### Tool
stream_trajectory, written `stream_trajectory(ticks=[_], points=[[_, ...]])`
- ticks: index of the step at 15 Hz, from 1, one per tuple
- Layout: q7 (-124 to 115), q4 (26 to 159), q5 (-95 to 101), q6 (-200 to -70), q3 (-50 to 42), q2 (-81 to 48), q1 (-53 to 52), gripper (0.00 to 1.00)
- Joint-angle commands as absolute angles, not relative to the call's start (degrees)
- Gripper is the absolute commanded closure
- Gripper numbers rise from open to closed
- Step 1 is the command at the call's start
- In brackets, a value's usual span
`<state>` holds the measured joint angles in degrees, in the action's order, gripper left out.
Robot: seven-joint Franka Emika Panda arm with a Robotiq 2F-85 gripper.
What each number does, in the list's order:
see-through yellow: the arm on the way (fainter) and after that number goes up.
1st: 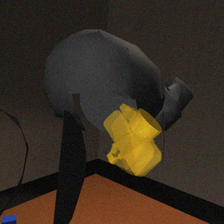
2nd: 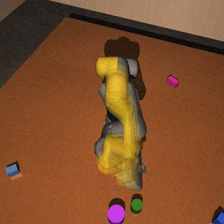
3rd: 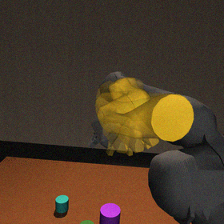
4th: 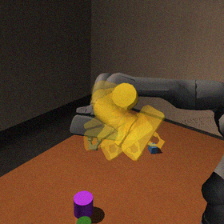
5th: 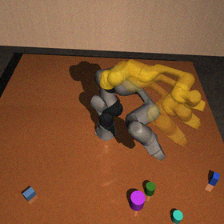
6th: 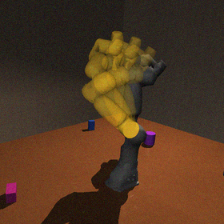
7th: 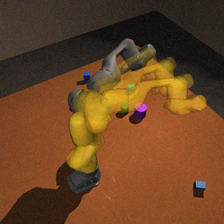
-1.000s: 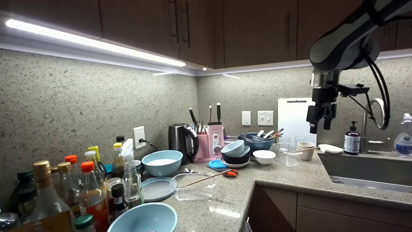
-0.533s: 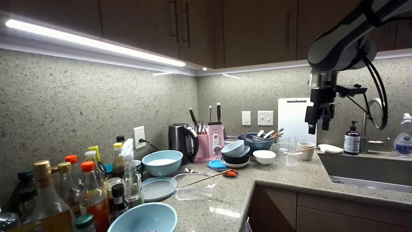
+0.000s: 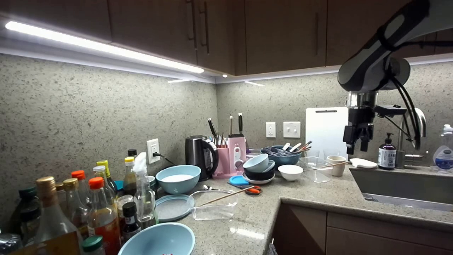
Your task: Stir in the clear bowl with the chopstick
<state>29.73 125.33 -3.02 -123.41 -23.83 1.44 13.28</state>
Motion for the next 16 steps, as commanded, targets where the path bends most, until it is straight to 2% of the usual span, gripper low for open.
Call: stream_trajectory(ticks=[1,9,16], points=[[38.5,118.5,-10.7,-121.1,-23.2,-6.0,17.3,0.0],[36.1,117.3,-9.4,-120.9,-21.2,-7.4,19.4,0.0],[31.1,107.6,-12.2,-124.0,-18.9,-18.0,22.9,0.0]])
